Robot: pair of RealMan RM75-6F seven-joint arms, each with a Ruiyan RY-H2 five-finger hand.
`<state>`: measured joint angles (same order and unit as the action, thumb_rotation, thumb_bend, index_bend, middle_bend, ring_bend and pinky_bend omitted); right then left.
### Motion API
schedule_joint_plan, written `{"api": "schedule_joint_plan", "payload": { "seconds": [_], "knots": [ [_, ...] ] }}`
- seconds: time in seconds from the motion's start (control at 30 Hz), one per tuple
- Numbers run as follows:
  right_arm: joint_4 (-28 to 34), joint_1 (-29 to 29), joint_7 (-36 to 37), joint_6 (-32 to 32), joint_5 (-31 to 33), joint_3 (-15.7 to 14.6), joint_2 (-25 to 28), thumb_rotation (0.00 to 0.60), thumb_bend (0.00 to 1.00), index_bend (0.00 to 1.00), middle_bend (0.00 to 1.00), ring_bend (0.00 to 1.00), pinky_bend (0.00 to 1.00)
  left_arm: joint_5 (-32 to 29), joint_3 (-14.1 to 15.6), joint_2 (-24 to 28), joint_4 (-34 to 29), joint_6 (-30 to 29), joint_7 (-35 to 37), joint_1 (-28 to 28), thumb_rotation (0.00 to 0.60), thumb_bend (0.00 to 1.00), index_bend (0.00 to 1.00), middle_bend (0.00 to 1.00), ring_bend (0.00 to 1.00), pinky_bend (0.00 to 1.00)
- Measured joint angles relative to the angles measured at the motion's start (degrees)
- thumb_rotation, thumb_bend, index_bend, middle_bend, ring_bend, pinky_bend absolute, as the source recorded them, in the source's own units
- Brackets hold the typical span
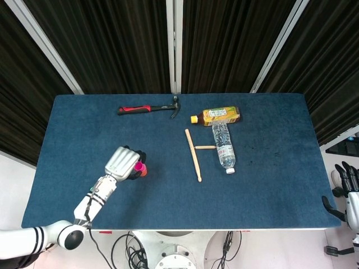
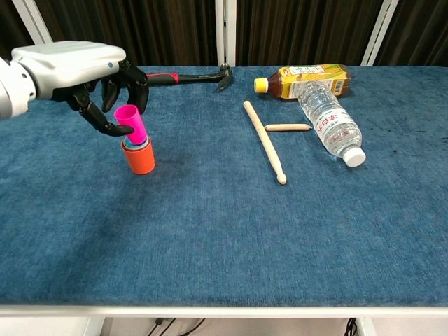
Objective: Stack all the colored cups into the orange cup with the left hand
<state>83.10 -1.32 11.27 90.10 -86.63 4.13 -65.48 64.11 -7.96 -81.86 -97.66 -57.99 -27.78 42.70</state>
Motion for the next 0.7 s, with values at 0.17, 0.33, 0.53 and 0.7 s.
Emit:
{"api": "schedule_joint_plan", "payload": {
  "seconds": [0.17,0.33,0.53,0.7],
  "knots": [
    [0.0,0.0,-0.1,-0.1,0.2,0.0,-0.1,0.600,0.26,0.00,0.00,0.00,0.00,0.5,0.6,-1.2,1.6,0.0,0.6,0.0,0.600,0.31,0.50,0.50,0.59,0.47],
    [-0.2,-0.1,0.0,-0.1,0.3,-0.1,-0.1,0.600,0.25,0.00,0.00,0.00,0.00,1.3,0.7,-2.0,2.9,-0.6,1.2,-0.1,0.600,0.30,0.44,0.47,0.56,0.46],
    [-0.3,0.0,0.1,-0.1,0.3,-0.1,-0.3,0.600,0.25,0.00,0.00,0.00,0.00,2.1,1.4,-1.8,2.7,-1.2,0.3,-0.3,0.600,0.25,0.14,0.26,0.29,0.32],
    [-0.2,-0.1,-0.1,0.1,0.0,-0.2,-0.4,0.600,0.25,0.00,0.00,0.00,0.00,2.8,1.6,-1.1,1.2,-3.8,-0.2,-1.4,0.600,0.21,0.11,0.14,0.10,0.19]
  ]
}}
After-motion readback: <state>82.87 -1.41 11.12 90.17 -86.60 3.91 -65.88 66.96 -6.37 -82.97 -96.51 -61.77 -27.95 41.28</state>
